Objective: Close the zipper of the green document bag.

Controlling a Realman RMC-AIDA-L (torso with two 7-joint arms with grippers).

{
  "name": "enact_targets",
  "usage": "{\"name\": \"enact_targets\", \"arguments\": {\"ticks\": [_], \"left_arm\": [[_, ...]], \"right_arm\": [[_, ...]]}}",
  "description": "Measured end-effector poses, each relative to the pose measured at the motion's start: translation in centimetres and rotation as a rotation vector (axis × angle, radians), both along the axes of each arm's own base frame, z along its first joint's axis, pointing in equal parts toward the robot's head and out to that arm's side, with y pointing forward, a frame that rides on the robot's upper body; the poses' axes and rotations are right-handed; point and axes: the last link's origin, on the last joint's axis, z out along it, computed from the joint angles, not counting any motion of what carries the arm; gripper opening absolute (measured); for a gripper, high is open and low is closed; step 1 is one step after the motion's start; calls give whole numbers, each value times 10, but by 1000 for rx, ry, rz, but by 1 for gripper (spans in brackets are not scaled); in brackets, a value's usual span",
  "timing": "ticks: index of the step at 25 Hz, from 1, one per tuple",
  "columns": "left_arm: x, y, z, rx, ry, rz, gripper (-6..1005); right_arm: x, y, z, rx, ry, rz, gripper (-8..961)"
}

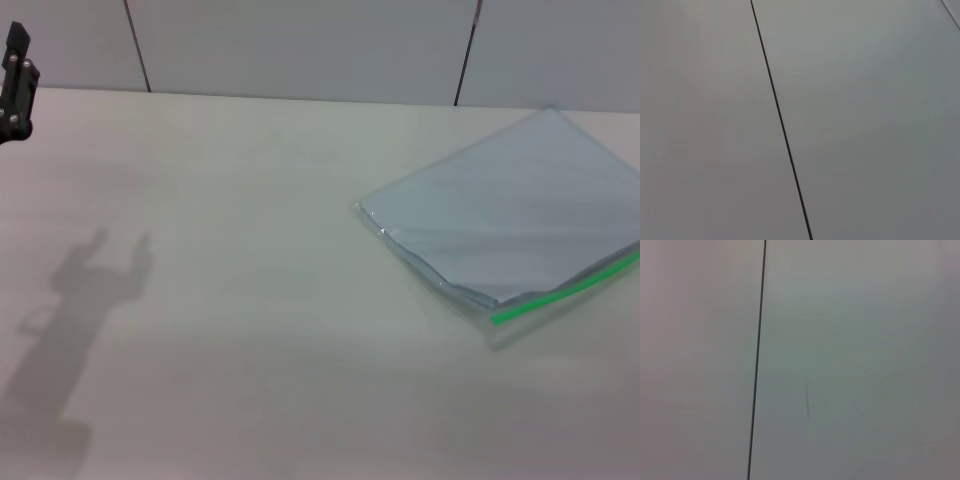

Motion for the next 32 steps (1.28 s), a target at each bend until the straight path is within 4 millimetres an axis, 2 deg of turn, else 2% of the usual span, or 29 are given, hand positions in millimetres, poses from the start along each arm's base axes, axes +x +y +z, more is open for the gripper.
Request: {"name": "enact_targets", "arguments": {"ticks": [32], "left_arm": [[0,0,0,0,-1,0,549]], "right_arm": [[-1,0,-1,-4,2,1,907]]}}
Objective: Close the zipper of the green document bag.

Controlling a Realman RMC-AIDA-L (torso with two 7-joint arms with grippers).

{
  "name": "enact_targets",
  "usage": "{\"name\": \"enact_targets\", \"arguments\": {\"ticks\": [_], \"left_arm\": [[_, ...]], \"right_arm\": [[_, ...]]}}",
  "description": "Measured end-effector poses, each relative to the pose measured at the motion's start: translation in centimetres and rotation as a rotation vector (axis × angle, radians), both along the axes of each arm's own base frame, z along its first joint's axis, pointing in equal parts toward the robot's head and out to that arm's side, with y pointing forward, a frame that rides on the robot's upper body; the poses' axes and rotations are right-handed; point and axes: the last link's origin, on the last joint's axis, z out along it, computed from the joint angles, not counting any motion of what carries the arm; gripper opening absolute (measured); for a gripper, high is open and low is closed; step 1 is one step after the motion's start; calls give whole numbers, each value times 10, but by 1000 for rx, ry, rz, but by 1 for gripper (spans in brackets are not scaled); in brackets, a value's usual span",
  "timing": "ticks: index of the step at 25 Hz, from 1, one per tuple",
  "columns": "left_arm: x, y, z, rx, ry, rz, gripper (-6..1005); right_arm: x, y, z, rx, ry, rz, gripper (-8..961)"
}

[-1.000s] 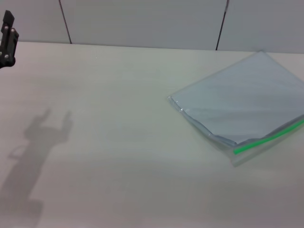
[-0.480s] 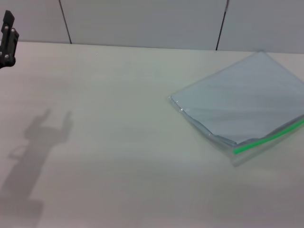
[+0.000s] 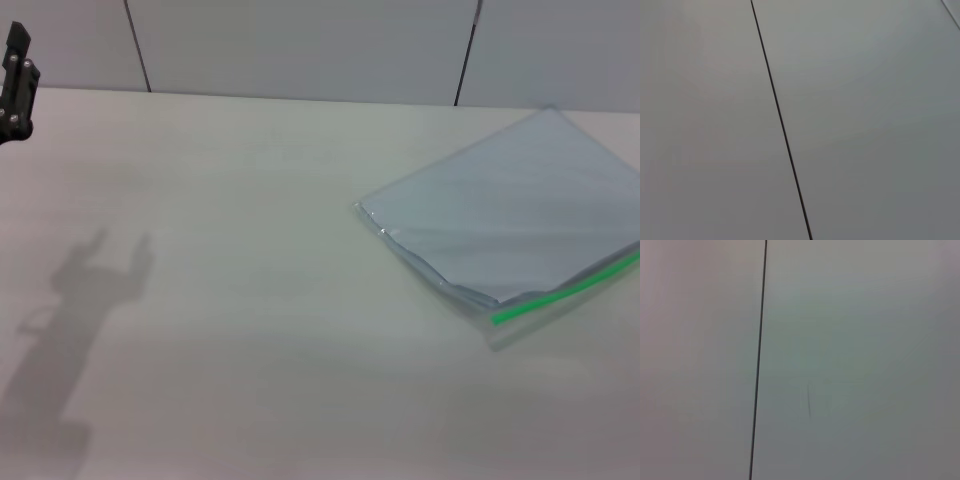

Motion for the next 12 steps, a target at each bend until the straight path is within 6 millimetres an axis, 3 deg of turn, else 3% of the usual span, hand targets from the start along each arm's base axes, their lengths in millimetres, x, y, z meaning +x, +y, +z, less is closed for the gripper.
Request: {"name": "enact_targets", "arguments": {"ticks": [12], "left_arm": [[0,0,0,0,-1,-1,549]], "right_arm": [[-1,1,0,-1,3,3,907]]}}
